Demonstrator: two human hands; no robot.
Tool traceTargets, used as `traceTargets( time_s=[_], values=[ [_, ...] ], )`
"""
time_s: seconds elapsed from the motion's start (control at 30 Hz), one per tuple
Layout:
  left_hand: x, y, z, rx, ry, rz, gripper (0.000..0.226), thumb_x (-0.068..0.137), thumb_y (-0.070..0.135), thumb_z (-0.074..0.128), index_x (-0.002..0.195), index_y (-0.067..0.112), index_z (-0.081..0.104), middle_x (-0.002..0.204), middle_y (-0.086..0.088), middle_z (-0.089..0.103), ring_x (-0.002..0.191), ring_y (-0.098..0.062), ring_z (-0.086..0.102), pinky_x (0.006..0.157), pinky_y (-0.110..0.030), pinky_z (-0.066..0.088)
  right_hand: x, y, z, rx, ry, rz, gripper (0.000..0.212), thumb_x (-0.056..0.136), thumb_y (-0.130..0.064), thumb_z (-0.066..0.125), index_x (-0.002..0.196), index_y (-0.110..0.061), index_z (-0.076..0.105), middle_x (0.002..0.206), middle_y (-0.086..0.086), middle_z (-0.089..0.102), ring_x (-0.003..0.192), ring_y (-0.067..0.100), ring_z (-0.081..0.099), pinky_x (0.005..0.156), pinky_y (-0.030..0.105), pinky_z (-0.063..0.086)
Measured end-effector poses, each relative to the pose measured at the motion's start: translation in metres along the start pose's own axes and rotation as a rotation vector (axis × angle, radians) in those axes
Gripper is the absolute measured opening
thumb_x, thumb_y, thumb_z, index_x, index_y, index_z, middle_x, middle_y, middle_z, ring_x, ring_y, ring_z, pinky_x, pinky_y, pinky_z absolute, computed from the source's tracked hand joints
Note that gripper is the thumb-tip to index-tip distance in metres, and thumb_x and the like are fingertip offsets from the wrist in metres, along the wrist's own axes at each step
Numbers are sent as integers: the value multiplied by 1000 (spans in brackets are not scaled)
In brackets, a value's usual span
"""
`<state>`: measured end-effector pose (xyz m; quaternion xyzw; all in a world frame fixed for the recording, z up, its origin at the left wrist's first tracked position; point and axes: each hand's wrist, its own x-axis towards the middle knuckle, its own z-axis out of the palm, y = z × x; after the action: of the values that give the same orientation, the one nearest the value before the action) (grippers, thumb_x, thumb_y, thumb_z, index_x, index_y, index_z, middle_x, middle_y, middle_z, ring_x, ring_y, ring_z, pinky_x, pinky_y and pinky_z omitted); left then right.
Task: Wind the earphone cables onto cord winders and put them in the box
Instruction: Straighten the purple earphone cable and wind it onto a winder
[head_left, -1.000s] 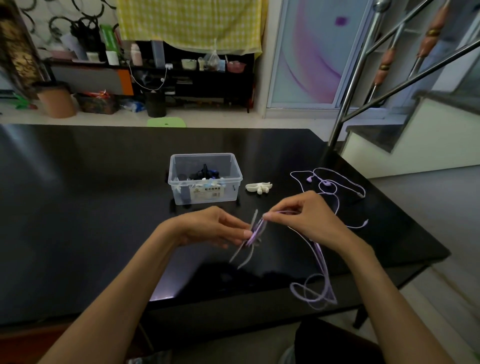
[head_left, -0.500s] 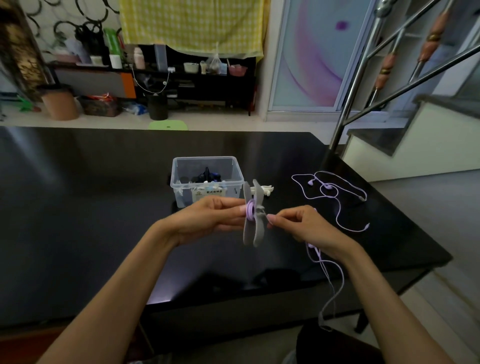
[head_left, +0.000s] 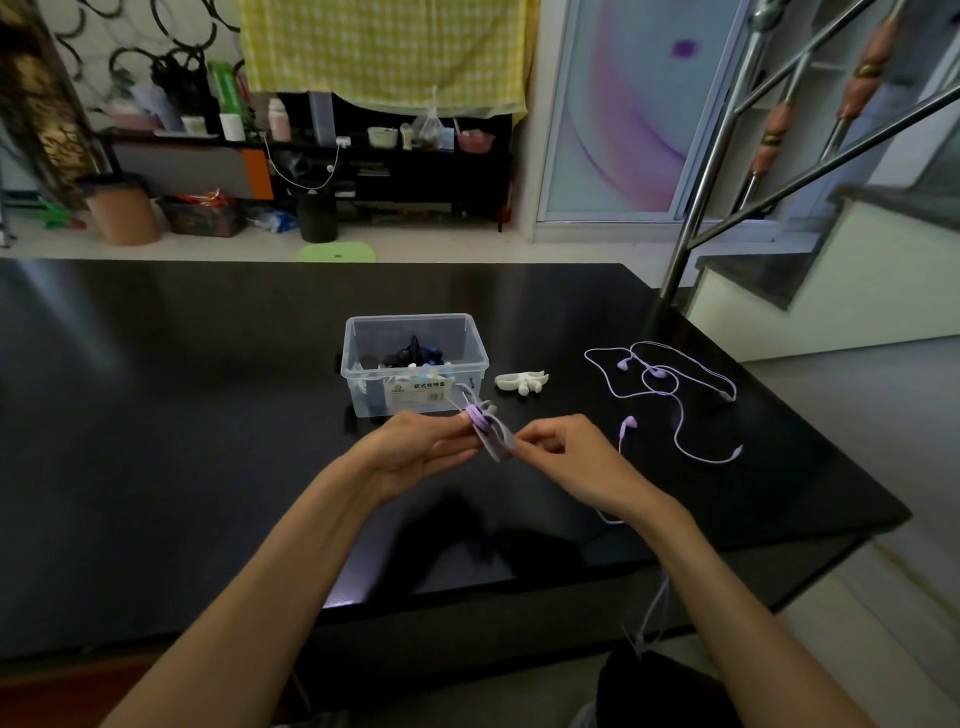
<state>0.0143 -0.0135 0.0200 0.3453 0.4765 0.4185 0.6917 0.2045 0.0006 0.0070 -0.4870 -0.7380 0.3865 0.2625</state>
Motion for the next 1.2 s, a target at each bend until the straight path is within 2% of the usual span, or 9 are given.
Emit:
traceTargets(
  time_s=[0.13,0.27,0.43,0.6,0.73,0.8,0.9,1.07,1.2],
  values=[
    [2,-2,2,5,57,19,16,95,14,52,97,6,66,97,-10,72,92,-15,67,75,-21,55,-1,1,2,16,-41,-13,7,87,-32,66,89,-27,71,66,15,60,63,12,45,63,29,35],
    [5,-5,3,-46,200,127,17,94,9,52,100,-3,63,100,-12,67,86,-14,65,74,-19,54,-4,-5,10,86,2,-5,17,86,-31,66,94,-19,75,68,12,64,64,8,49,66,25,39],
    [7,-7,-3,16,304,197,26,91,8,58,113,-5,61,97,-11,68,81,-11,66,69,-16,54,-12,-31,9,84,-11,-72,19,93,-30,57,94,-24,74,51,-12,49,53,2,40,53,13,32],
    [-2,-2,-4,472,54,142,18,86,16,64,103,15,68,86,7,73,84,-6,68,71,-17,53,-16,-41,-12,-75,62,-28,33,98,-33,42,70,-24,56,58,-1,42,55,10,39,61,29,34],
    [-11,8,7,691,-196,64,21,86,19,64,107,20,67,92,5,73,80,0,68,68,-14,52,-18,-32,-23,-239,78,-39,34,97,-38,41,71,-22,56,63,0,51,59,12,46,66,35,40],
    [-14,10,11,785,-265,54,24,86,22,64,110,20,67,98,2,74,86,-3,67,69,-14,51,-20,-26,-27,-296,101,-87,27,92,-41,52,75,-26,67,68,-4,63,65,11,57,69,33,47],
    [-18,7,14,882,-346,50,27,87,26,63,113,21,67,101,2,73,89,-4,65,66,-13,48,-23,-23,-36,-227,87,-108,12,80,-37,69,81,-27,75,74,-8,71,72,1,64,68,17,50],
    [-23,10,15,714,-457,148,28,89,20,59,117,21,64,109,1,71,94,-4,65,68,-15,49,-27,-24,-45,101,19,-37,16,89,-23,60,91,-15,73,74,-10,71,68,-7,64,61,4,44],
    [-19,9,17,422,-347,272,27,93,16,53,119,13,63,113,-5,70,106,-13,65,84,-20,52,-19,-15,-31,137,48,3,29,96,-28,50,76,-23,70,48,-14,44,46,-1,37,47,9,31]
  ],
)
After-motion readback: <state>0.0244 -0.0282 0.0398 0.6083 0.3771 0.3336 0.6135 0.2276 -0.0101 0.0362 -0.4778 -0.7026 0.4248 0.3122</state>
